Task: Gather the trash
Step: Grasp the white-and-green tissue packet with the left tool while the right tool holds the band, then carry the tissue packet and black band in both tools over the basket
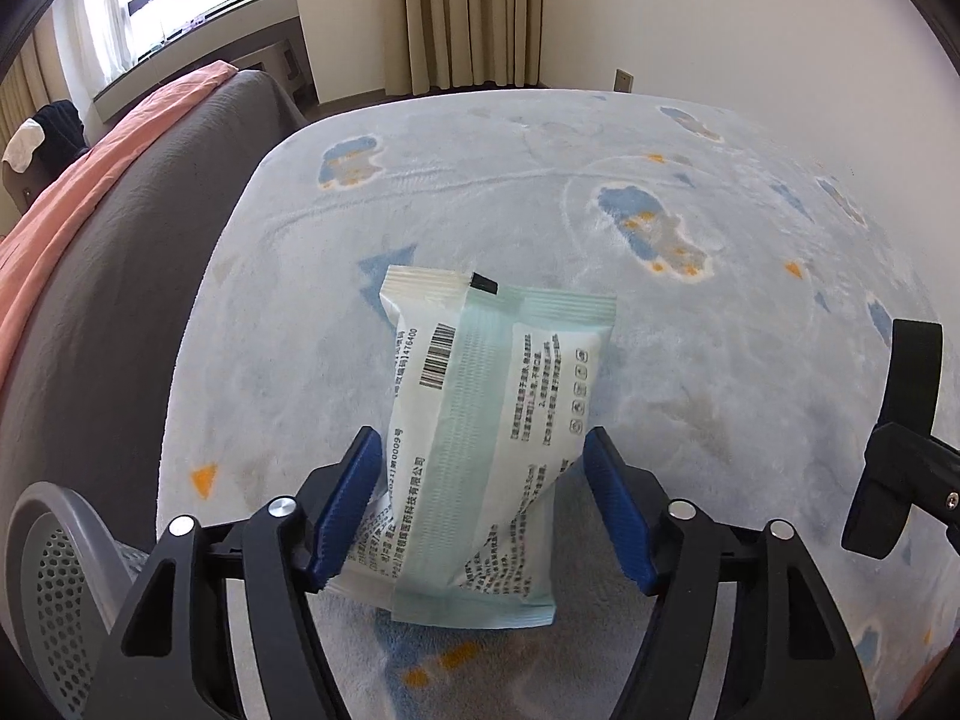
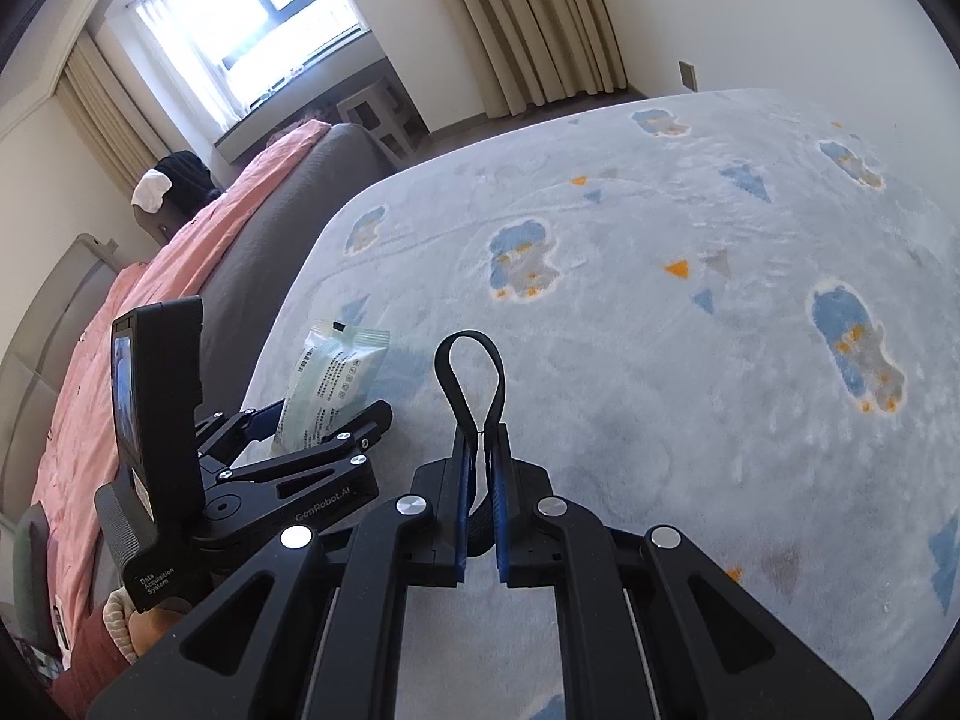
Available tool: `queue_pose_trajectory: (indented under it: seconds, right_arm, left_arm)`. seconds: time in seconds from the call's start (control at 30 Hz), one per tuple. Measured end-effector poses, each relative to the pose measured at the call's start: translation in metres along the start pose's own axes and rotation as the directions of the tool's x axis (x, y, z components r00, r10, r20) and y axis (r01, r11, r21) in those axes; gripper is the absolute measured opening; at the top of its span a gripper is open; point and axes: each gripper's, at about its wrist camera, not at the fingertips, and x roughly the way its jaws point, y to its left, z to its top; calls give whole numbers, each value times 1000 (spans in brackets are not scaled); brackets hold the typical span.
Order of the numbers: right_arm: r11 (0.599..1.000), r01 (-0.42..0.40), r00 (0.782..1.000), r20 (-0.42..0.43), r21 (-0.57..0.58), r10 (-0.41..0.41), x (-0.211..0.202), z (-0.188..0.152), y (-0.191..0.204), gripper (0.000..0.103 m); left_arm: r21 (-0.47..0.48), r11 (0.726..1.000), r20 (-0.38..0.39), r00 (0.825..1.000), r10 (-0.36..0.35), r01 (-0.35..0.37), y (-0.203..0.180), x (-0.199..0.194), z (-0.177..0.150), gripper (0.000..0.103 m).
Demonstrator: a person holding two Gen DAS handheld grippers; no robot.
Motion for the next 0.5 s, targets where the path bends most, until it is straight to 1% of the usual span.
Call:
queue_pose_trajectory:
  seconds: [0.03,0.1,0.27,0.5]
  right_arm:
    - [1000,2,1000,0,-1,-2,0,0,0,7]
    - [1000,5,1000,-1,-6,-5,0,0,1,7]
    - [1000,5,1000,4,-22,-5,0,0,8,7]
    - [997,-9,1000,3,-80,9,-2,-6,37,7]
  left_arm:
    - [-1,1000,1,1000,0,0,1,-1,-1,50]
    - [-13,1000,7,1000,-10,10,4,-4,-4,49]
    - [-46,999,37,999,-6,7,12,-23,-15,49]
    - [-90,996,116,993,27,-16,36,-76,-41,49]
